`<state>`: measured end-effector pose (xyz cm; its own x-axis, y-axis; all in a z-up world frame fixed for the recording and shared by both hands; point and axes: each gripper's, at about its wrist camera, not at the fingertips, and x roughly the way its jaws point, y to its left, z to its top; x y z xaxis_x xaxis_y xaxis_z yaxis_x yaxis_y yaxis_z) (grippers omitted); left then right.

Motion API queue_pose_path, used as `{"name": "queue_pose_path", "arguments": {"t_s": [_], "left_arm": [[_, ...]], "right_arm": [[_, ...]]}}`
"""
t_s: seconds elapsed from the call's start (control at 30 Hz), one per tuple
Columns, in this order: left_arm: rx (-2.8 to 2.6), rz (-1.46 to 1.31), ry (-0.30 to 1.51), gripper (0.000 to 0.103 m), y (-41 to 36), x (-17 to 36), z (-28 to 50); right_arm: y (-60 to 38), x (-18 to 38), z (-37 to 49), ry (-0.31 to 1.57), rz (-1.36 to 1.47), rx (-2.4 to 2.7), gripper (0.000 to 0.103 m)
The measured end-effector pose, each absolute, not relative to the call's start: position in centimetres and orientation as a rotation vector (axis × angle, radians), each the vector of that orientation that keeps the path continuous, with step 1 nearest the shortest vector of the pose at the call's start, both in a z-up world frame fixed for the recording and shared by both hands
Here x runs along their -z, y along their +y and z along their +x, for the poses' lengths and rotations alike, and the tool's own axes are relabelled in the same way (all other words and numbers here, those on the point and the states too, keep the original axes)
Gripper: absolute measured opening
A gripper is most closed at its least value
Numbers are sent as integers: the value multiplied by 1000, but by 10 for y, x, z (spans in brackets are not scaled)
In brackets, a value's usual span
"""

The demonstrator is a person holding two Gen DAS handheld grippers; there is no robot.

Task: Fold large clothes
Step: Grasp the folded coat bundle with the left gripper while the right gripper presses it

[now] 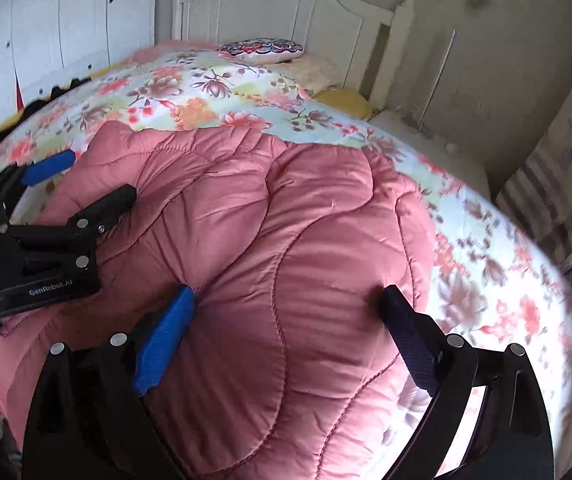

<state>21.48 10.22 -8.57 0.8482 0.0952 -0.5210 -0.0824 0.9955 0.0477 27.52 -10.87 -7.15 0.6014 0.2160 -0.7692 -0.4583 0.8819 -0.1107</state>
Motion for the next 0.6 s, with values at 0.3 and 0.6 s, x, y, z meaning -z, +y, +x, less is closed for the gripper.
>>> {"name": "queue_pose_path", "arguments": {"t_s": [0.3,0.6], "left_arm": [[-94,11,555,101,105,87,216],[-104,21,560,101,105,87,217]], "right_arm": [[-106,78,182,717,-336,-387,91],[-106,73,157,557,-379,-292,91]]}}
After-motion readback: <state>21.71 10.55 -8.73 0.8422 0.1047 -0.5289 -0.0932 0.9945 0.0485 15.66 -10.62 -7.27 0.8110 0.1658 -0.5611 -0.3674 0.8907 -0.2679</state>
